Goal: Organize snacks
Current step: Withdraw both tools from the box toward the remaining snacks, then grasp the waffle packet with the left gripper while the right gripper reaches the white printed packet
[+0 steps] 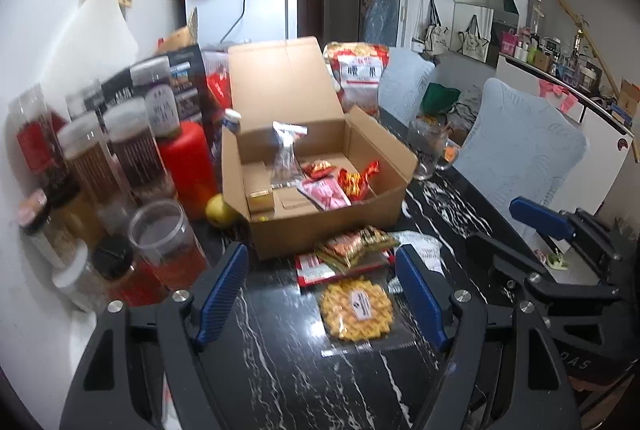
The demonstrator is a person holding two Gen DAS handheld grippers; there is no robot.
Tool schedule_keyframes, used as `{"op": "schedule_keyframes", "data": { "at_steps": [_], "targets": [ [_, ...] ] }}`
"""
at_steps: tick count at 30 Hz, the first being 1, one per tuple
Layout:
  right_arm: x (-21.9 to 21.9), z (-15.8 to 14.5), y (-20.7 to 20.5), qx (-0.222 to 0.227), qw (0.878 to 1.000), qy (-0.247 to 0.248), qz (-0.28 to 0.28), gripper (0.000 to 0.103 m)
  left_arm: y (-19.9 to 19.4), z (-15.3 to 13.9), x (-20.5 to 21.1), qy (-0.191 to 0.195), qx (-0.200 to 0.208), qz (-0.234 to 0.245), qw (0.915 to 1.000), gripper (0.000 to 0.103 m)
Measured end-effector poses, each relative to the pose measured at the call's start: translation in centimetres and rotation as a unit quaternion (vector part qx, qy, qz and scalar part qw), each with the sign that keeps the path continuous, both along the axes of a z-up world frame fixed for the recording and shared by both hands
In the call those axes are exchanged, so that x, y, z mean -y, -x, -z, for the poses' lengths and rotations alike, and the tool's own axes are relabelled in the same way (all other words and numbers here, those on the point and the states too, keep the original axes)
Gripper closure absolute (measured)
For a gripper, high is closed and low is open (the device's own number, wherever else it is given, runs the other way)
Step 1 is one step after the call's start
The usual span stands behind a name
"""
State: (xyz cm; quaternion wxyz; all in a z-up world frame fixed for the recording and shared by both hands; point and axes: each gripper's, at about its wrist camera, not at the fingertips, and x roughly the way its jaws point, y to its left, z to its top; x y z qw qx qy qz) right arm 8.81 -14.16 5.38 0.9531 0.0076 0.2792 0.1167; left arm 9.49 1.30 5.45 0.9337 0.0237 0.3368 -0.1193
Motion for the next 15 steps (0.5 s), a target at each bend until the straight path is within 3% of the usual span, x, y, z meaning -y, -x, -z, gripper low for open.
{"op": "schedule_keyframes", "data": {
  "at_steps": [15],
  "targets": [
    [1.8, 6.0, 0.4, -0.055, 0.998, 0.009, 0.019, 0.033, -0.7, 7.0, 2.0, 0.02, -0.081, 0.011, 0.9965, 0.027]
  ]
}}
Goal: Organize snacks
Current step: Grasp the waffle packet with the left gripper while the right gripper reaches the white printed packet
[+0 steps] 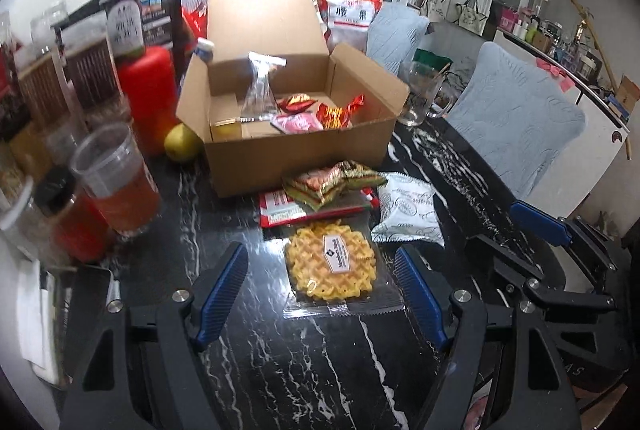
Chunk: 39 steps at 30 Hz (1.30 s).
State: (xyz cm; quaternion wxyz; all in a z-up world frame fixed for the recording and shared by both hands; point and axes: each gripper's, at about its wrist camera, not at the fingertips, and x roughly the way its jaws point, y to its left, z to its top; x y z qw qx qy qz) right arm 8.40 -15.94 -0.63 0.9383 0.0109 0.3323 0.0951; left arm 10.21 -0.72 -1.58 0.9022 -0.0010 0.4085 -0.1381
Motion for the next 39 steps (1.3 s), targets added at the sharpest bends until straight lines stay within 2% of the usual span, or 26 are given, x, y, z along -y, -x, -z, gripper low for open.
{"op": "schedule_keyframes", "data": {
  "at_steps": [15, 19, 24, 27, 31, 33, 34, 39],
  "targets": [
    [2.7, 4.5, -2.1, -0.049, 0.999, 0.002, 0.013, 0.033, -3.2, 5.4, 3.4, -0.01, -0.075, 0.021, 0.9969, 0.027],
    [3.8, 5.4, -2.9, -0.063, 0.998, -0.007, 0.022, 0.033, -4.2, 6.7, 4.6, -0.03, -0.09, 0.02, 0.9953, 0.027],
    [4.8, 5.9, -3.5, -0.069, 0.997, -0.015, 0.029, 0.033, -5.3, 7.9, 5.4, -0.081, -0.091, 0.001, 0.9925, 0.027],
    [5.2, 6.2, -3.8, -0.074, 0.997, -0.021, 0.031, 0.033, -5.8, 8.3, 5.2, -0.073, -0.101, -0.001, 0.9922, 0.022],
    [5.4, 6.5, -4.2, -0.08, 0.996, -0.032, 0.031, 0.033, -6.6, 9.4, 4.8, -0.056, -0.133, 0.002, 0.9896, 0.006],
    [5.4, 6.7, -4.4, -0.083, 0.995, -0.034, 0.03, 0.033, -7.0, 10.1, 4.6, -0.043, -0.151, 0.001, 0.9875, 0.006],
    [5.4, 6.7, -4.5, -0.084, 0.995, -0.034, 0.031, 0.033, -7.1, 10.3, 4.6, -0.041, -0.154, 0.0, 0.9873, 0.002],
    [5.4, 6.9, -4.7, -0.088, 0.995, -0.035, 0.032, 0.033, -7.3, 10.7, 5.8, -0.083, -0.143, 0.008, 0.9862, 0.001]
  ]
}}
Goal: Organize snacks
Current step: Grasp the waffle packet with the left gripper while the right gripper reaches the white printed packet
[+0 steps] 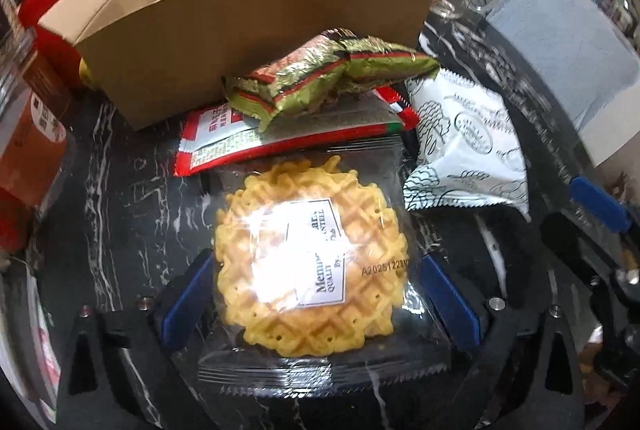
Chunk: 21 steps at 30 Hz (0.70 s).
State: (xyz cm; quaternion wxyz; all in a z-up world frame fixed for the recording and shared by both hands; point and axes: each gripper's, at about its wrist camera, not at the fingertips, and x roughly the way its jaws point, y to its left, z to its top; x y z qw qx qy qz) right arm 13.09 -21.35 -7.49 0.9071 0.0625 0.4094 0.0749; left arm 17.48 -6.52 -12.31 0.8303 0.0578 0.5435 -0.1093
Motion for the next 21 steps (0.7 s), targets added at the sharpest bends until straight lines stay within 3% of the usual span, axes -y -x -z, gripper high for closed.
{"op": "schedule_keyframes", "data": {
  "at_steps": [6, 8, 10, 21],
  "targets": [
    [-0.1, 0.3, -0.4, -0.007, 1.0, -0.005, 0.001, 0.033, -0.1, 0.1, -0.2, 0.01, 0.027, -0.005, 0.9996, 0.001],
    [-0.1, 0.3, -0.6, -0.008, 1.0, -0.005, 0.001, 0.03, 0.2, -0.3, -1.0, 0.021, 0.043, -0.01, 0.9988, 0.016],
    [-0.3, 0.3, -0.9, -0.005, 1.0, -0.005, 0.001, 0.025, 0.3, -0.5, -1.7, 0.031, 0.049, -0.009, 0.9983, 0.02],
    [-2.0, 0.5, -4.8, -0.012, 1.0, -0.002, 0.01, 0.019, 0.8, -0.6, -5.2, 0.026, 0.049, -0.058, 0.9968, 0.02]
  ]
}}
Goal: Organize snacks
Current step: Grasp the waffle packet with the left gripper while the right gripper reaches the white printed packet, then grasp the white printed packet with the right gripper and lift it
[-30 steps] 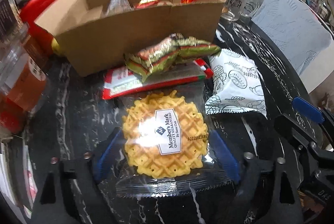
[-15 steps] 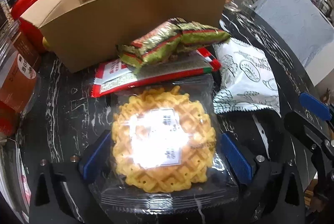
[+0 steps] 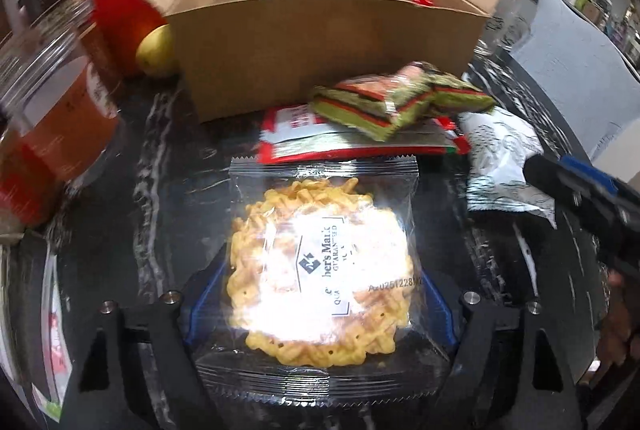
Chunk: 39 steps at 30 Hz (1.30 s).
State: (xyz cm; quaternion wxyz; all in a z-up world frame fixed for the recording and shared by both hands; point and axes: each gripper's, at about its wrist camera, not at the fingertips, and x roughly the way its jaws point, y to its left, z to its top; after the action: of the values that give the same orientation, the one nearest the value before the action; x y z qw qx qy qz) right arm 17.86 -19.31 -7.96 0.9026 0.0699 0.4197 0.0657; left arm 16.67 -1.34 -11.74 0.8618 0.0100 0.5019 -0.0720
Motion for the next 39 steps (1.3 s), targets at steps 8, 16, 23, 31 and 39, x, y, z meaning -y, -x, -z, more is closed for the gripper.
{"op": "schedule_keyframes", "data": {
  "at_steps": [8, 16, 23, 31, 39],
  "targets": [
    [-1.2, 1.7, -3.7, -0.039, 0.999, 0.018, 0.006, 0.015, -0.5, 0.0, -2.9, -0.003, -0.002, -0.043, 0.9991, 0.02],
    [-0.9, 2.6, -3.4, -0.035, 0.999, 0.013, -0.008, 0.036, 0.2, 0.3, -3.1, -0.01, 0.002, -0.042, 0.9991, 0.02],
    [-0.4, 2.4, -1.0, -0.04, 0.999, 0.01, -0.02, 0.043, 1.0, 0.1, -3.0, -0.008, 0.0, -0.03, 0.9995, 0.02],
    [0.0, 2.2, 3.6, -0.054, 0.997, 0.018, -0.046, 0.043, 2.4, 0.0, -2.4, -0.014, 0.004, -0.002, 0.9999, 0.02],
    [-0.5, 2.1, 6.9, -0.067, 0.995, 0.028, -0.061, 0.042, 3.1, -0.1, -1.5, -0.013, -0.001, 0.034, 0.9994, 0.02]
  ]
}}
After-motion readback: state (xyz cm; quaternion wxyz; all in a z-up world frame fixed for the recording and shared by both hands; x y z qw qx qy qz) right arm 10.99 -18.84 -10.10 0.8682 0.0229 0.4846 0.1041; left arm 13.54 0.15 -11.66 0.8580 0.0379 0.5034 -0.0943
